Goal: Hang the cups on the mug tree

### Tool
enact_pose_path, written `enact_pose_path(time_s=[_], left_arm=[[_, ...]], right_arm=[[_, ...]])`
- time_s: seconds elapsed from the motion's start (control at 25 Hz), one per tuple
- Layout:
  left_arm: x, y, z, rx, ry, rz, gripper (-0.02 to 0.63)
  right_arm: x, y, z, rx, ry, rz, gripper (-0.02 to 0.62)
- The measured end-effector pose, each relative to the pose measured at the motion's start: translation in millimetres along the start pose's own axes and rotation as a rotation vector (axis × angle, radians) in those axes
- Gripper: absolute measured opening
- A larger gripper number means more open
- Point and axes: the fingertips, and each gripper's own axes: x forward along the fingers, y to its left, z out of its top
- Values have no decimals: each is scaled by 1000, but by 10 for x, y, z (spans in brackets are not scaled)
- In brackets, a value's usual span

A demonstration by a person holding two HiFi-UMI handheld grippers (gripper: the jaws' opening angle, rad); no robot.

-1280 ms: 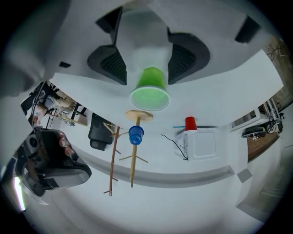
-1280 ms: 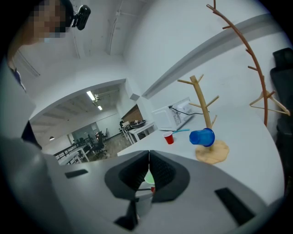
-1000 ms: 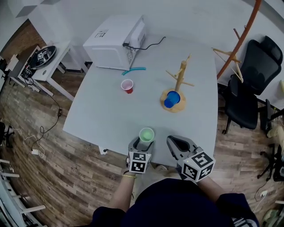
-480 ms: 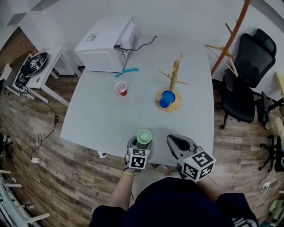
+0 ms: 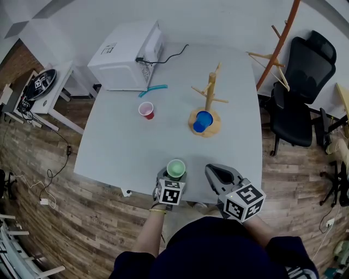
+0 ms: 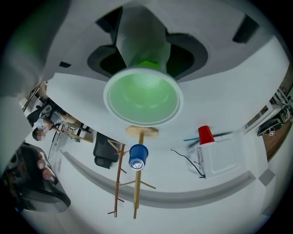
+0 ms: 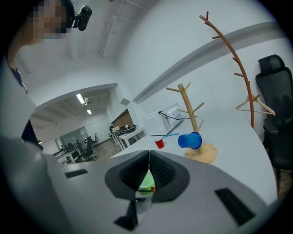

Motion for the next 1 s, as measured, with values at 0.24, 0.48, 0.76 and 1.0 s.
enact_pose_path(time_s=[0.24, 0.48, 0.76, 1.0], left_arm=[[-7, 49, 44, 17, -16, 16, 267], [-30, 66, 105, 29, -27, 24, 259], [-95, 90, 301, 60, -55, 36, 255], [-120, 139, 502, 93, -70, 48, 253]], right_arm=[[-6, 14, 0, -7, 3, 9, 29], [-2, 27, 7, -8, 4, 21, 29], [-3, 24, 21, -11, 2, 36, 29], [-47, 1, 52, -14, -6, 43, 29]])
